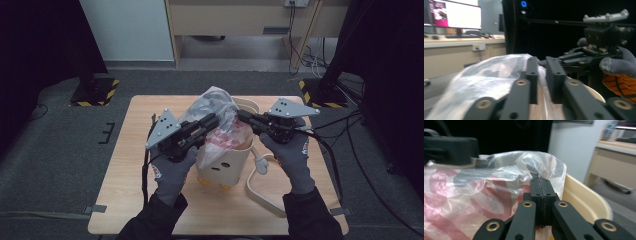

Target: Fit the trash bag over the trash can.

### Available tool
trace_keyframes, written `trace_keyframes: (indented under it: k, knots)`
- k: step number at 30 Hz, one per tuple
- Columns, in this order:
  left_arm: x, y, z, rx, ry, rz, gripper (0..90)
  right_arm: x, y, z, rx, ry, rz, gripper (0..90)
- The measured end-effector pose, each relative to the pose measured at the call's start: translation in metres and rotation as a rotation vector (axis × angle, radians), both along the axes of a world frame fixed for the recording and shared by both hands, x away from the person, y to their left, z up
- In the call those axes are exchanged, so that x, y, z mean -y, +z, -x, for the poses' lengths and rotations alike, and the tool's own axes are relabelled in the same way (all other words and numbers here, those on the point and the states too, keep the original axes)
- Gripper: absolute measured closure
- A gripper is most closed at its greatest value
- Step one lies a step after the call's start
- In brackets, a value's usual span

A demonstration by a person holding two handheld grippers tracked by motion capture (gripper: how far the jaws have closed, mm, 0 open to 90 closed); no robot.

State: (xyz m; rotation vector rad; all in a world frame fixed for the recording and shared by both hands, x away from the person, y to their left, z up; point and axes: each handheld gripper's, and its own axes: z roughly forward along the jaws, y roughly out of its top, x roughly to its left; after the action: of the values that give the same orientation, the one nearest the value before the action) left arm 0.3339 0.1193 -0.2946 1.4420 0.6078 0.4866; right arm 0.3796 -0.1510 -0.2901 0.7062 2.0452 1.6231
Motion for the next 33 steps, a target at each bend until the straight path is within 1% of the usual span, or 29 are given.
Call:
trace_keyframes:
  k: [1,2,4,5,6,7,9,10,11,12,14,15,16,18,20,22,23,24,25,26,28,29,31,33]
  knots:
    - [0.000,0.000,0.000,0.000,0.000,0.000,74.9,0.000,0.000,0.000,0.000,0.000,0.000,90.0]
    - [-0.007,0.001,0.000,-0.006,0.013,0.017,74.0,0.003,0.000,-0.001,0.013,-0.048,0.012,90.0]
    - [-0.015,0.001,0.001,-0.010,0.037,0.037,70.2,0.005,-0.001,-0.003,0.023,-0.086,0.013,90.0]
    - [-0.018,0.001,0.001,-0.011,0.049,0.041,67.3,0.005,-0.001,-0.004,0.023,-0.103,0.021,90.0]
    - [-0.018,0.001,0.001,-0.011,0.049,0.041,65.2,0.005,-0.002,-0.004,0.033,-0.120,0.036,90.0]
    - [-0.025,-0.001,0.001,-0.024,0.072,0.046,62.2,0.005,-0.002,-0.005,0.036,-0.129,0.043,90.0]
    - [-0.030,-0.003,-0.001,-0.053,0.095,0.038,57.1,0.003,-0.004,-0.006,0.041,-0.142,0.060,90.0]
    - [-0.030,-0.003,-0.001,-0.053,0.095,0.038,54.9,0.003,-0.004,-0.006,0.041,-0.142,0.060,90.0]
    - [-0.032,-0.006,-0.002,-0.067,0.096,0.041,54.3,0.001,-0.006,-0.007,0.045,-0.161,0.085,90.0]
    - [-0.033,-0.009,-0.004,-0.087,0.090,0.042,54.0,0.000,-0.007,-0.008,0.047,-0.166,0.093,90.0]
    - [-0.032,-0.013,-0.005,-0.101,0.082,0.038,54.3,-0.001,-0.009,-0.009,0.048,-0.175,0.109,90.0]
    - [-0.032,-0.013,-0.005,-0.101,0.082,0.038,56.2,-0.002,-0.010,-0.009,0.047,-0.174,0.112,90.0]
    - [-0.029,-0.015,-0.006,-0.114,0.078,0.026,58.3,-0.002,-0.010,-0.009,0.048,-0.172,0.111,89.7]
    - [-0.026,-0.017,-0.007,-0.123,0.070,0.014,64.5,-0.002,-0.010,-0.009,0.047,-0.164,0.105,87.8]
    - [-0.023,-0.019,-0.008,-0.129,0.068,0.000,71.0,-0.001,-0.008,-0.007,0.055,-0.154,0.091,84.5]
    - [-0.021,-0.020,-0.009,-0.127,0.077,-0.014,77.1,0.001,-0.005,-0.004,0.070,-0.140,0.064,78.2]
    - [-0.020,-0.019,-0.008,-0.124,0.080,-0.023,80.9,0.003,-0.003,-0.002,0.076,-0.135,0.046,73.7]
    - [-0.019,-0.019,-0.008,-0.125,0.081,-0.029,84.6,0.004,-0.001,0.000,0.080,-0.128,0.022,71.1]
    - [-0.019,-0.019,-0.008,-0.125,0.081,-0.029,87.6,0.006,0.002,0.003,0.091,-0.115,-0.004,67.7]
    - [-0.017,-0.018,-0.007,-0.116,0.097,-0.052,90.0,0.007,0.003,0.005,0.094,-0.102,-0.022,63.9]
    - [-0.016,-0.017,-0.006,-0.112,0.104,-0.062,90.0,0.008,0.006,0.011,0.100,-0.064,-0.059,59.5]
    - [-0.016,-0.017,-0.006,-0.112,0.104,-0.062,90.0,0.008,0.007,0.013,0.091,-0.030,-0.083,58.2]
    - [-0.015,-0.016,-0.005,-0.099,0.106,-0.060,90.0,0.006,0.007,0.019,0.073,0.036,-0.128,55.8]
    - [-0.013,-0.014,-0.004,-0.089,0.107,-0.066,90.0,0.004,0.007,0.022,0.060,0.078,-0.149,52.4]
